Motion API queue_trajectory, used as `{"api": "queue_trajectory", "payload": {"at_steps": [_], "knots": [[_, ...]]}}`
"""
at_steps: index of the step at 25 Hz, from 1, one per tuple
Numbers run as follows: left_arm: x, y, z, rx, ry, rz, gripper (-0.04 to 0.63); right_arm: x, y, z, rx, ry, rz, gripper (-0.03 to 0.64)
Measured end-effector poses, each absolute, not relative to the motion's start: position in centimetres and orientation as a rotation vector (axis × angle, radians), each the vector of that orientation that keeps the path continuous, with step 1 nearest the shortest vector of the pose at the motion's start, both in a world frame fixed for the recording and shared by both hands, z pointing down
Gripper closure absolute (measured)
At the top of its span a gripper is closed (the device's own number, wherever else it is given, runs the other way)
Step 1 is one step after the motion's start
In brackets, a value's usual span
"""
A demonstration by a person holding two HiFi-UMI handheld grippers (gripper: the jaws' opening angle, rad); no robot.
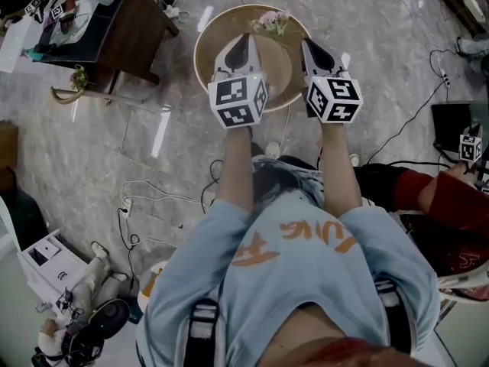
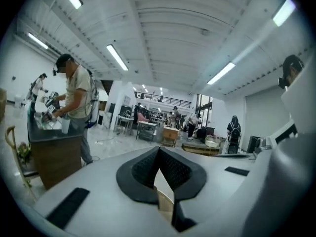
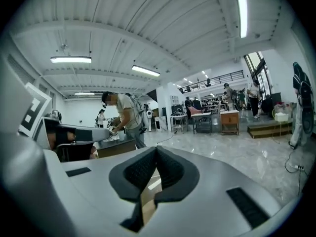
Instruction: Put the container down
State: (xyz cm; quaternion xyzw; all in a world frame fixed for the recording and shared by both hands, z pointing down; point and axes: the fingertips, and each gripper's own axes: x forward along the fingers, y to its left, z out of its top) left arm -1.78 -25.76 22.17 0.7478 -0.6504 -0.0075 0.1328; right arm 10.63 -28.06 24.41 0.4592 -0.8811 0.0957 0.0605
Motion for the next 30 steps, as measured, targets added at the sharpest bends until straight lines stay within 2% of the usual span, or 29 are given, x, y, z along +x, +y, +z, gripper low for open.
{"api": "queue_trajectory", "payload": {"at_steps": [11,30], "knots": [[-2.5,-25.9,16.1,2.255,-2.060,0.018,0.571,10.8,-29.6,16.5,1.437,-2.771,0.081,0.606],[-2.9,-26.2,12.7,2.312,-2.095,-0.047,0.571,10.2,-30.3,12.7,1.419,-2.847,-0.031,0.606]]}}
